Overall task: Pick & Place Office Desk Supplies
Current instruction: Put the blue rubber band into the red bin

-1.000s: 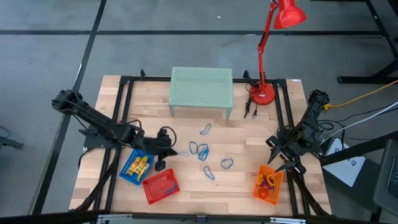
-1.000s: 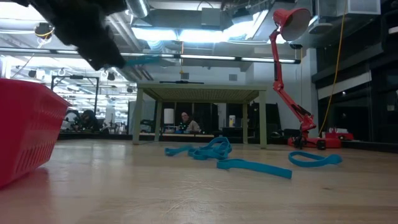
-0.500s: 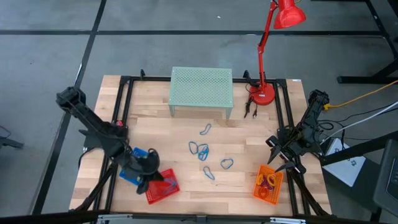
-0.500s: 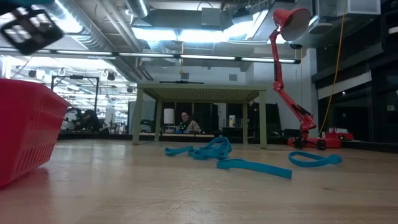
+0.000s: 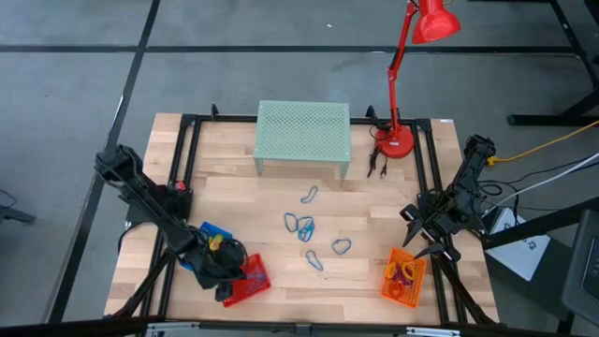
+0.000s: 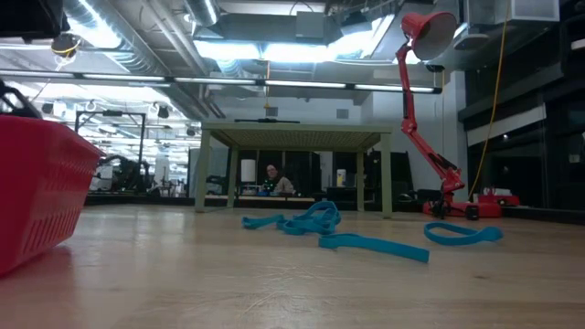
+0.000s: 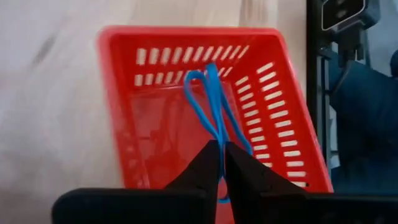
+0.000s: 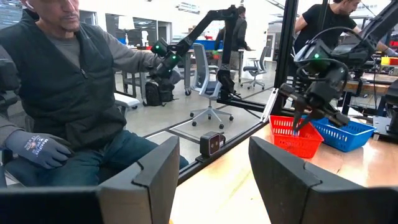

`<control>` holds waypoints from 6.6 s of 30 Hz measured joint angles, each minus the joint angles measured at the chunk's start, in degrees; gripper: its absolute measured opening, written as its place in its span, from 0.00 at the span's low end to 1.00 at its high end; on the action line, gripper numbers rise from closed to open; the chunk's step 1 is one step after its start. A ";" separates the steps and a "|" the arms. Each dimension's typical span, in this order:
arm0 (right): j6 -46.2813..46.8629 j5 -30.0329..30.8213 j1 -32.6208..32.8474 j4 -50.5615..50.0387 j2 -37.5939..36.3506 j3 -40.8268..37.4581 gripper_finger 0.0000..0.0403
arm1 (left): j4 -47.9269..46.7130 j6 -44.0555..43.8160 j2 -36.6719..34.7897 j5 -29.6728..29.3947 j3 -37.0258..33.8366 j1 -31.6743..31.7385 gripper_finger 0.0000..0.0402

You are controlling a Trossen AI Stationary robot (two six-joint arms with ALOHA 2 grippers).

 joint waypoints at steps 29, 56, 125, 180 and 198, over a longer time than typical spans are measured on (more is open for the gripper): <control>0.00 0.00 0.00 0.01 0.00 0.00 0.48 | 10.06 28.99 -8.98 -8.37 0.02 14.43 0.41; 0.00 0.00 0.02 0.01 -0.02 0.00 0.48 | 11.41 50.55 14.46 8.01 5.15 37.13 0.41; 0.00 0.00 0.02 0.01 0.00 -0.02 0.48 | -23.37 33.70 -11.39 17.77 14.03 22.17 0.01; 0.01 0.00 0.01 0.01 0.02 -0.02 0.48 | -11.30 35.47 -2.43 1.86 13.25 24.13 0.39; 0.02 0.00 0.00 0.01 0.02 -0.02 0.48 | 6.30 48.68 16.95 7.25 13.30 43.77 0.39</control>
